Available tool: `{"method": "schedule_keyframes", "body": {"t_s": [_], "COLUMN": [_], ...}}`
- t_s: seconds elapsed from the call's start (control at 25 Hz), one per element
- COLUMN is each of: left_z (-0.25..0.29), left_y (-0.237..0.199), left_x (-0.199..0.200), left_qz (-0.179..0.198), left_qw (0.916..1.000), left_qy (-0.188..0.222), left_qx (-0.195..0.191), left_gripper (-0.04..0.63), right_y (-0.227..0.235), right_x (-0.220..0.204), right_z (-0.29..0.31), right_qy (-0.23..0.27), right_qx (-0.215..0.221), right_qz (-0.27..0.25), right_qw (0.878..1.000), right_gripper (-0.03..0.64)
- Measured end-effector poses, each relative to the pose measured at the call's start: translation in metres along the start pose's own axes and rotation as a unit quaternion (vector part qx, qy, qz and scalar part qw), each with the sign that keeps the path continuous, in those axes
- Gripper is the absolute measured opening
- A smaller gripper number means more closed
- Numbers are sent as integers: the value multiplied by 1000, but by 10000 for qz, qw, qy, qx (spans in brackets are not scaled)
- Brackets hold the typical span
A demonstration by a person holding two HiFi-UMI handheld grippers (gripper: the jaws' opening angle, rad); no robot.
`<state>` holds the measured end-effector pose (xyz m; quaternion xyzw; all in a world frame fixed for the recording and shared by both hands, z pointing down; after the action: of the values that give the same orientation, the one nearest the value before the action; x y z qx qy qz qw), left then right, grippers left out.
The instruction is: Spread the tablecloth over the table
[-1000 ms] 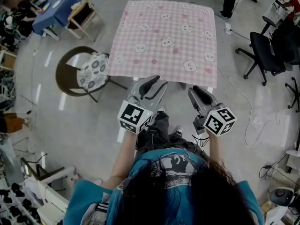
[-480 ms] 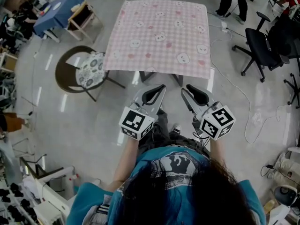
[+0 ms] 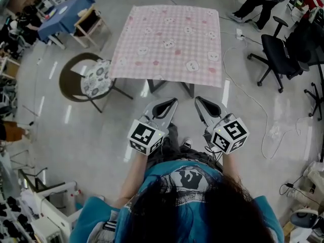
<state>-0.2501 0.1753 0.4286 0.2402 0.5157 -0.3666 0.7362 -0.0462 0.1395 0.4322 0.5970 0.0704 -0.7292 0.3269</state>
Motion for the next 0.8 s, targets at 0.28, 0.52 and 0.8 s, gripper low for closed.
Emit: {"method": "schedule_keyframes", "body": {"t_s": [0.28, 0.52, 0.8], "left_z": [-4, -1, 6], "left_y": [-1, -4, -1], "left_x": [7, 9, 10], "left_qz": [53, 44, 48], "left_qw": [9999, 9999, 10000], "left_qy": [97, 103, 85], "left_qx": [28, 11, 19], "left_gripper": [15, 15, 15], "right_y": [0, 5, 15], "right_x": [-1, 0, 0], "right_z": [3, 5, 0], "right_qy": [21, 28, 39], "right_qx": [68, 83, 46], "right_qz": [16, 48, 81], "right_qw": [10000, 10000, 9999], "right_gripper": [-2, 0, 0]}}
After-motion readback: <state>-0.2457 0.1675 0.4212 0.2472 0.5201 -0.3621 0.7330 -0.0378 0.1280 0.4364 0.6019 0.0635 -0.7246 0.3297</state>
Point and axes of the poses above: the fingertips, and each gripper's own axes: z forward along the fingers, y to its right, x out of its top, the point moved 10 cm from there along -z, backward along the fingers, and after that the axes turned 10 degrees about -y, right-handed, at the moved point
